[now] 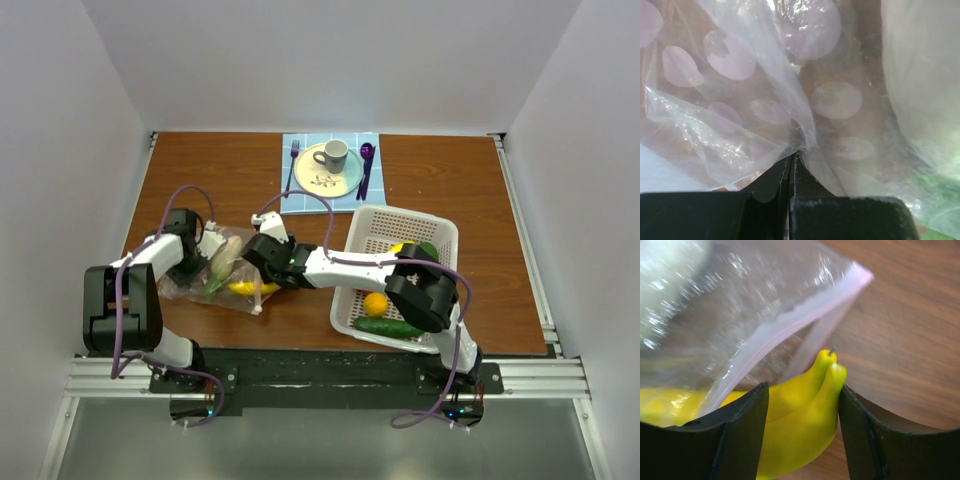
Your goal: Open the zip-top bag and remove the fake food
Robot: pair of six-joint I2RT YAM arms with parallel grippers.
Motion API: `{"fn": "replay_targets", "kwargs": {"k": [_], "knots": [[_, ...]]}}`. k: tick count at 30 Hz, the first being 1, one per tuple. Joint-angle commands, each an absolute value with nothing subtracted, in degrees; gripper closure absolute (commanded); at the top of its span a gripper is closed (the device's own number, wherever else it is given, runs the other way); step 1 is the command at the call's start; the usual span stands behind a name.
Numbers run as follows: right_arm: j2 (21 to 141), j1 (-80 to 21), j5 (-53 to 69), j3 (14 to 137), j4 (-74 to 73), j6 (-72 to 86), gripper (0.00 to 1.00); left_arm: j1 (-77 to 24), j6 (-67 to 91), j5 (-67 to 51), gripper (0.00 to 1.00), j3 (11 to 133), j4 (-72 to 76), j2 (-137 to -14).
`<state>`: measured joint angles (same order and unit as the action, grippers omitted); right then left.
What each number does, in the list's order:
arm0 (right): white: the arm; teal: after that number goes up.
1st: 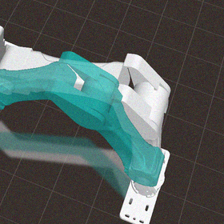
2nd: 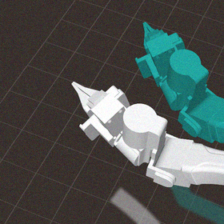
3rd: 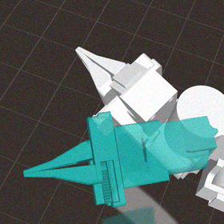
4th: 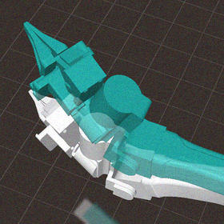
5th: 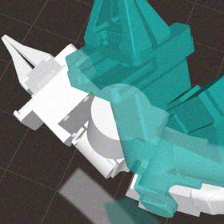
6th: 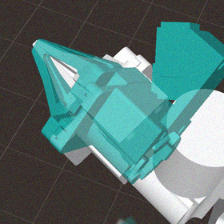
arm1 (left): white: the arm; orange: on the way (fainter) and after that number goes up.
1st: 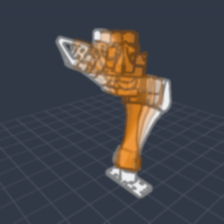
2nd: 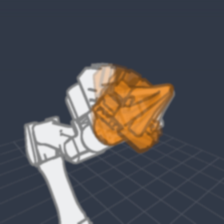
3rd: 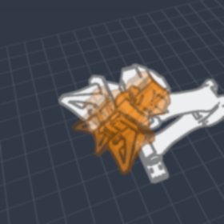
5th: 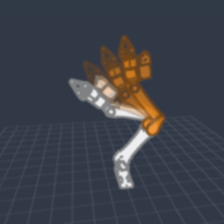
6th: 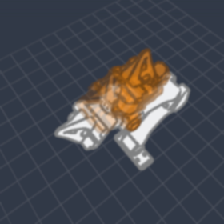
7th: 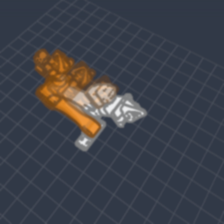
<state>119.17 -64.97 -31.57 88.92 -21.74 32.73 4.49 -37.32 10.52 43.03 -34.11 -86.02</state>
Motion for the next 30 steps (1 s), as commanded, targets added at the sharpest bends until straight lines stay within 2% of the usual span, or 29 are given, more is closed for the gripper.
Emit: {"fn": "replay_targets", "kwargs": {"k": [1, 7, 8, 9, 11, 12, 18, 22, 30], "knots": [[117.2, -65.6, -32.3, 87.1, -30.6, 34.1, 0.43, 5.3, -37.7, 6.9, 1.0, 41.6, -34.0, -87.1], [118.3, -66.1, -31.3, 86.8, -34.4, 34.5, 0.44, 5.3, -37.4, 6.7, 1.0, 42.5, -34.7, -87.1], [118.2, -66.1, -31.4, 86.5, -34.5, 34.6, 0.5, 5.3, -37.4, 6.8, 1.0, 42.5, -34.8, -87.0], [117.6, -66.1, -31.4, 86.1, -34.4, 34.6, 0.68, 5.3, -37.5, 6.8, 1.0, 42.5, -34.8, -87.0], [116.7, -66.1, -31.9, 84.8, -33.7, 34.8, 0.92, 5.3, -37.4, 6.8, 1.0, 42.5, -34.8, -87.0], [116.1, -66.1, -33.4, 84.4, -33.1, 35.0, 1.0, 5.4, -37.4, 6.8, 1.0, 42.4, -34.8, -87.0], [109.6, -66.1, -42.1, 85.9, -36.0, 28.8, 1.0, 5.3, -37.5, 7.0, 1.0, 41.8, -34.5, -87.0], [105.3, -66.1, -52.4, 87.5, -37.4, 23.5, 1.0, 5.3, -37.6, 7.0, 1.0, 42.1, -34.4, -87.3], [90.0, -65.5, -65.0, 79.0, -23.3, 10.5, 1.0, 5.3, -37.5, 6.9, 1.0, 42.3, -34.5, -87.4]]}}
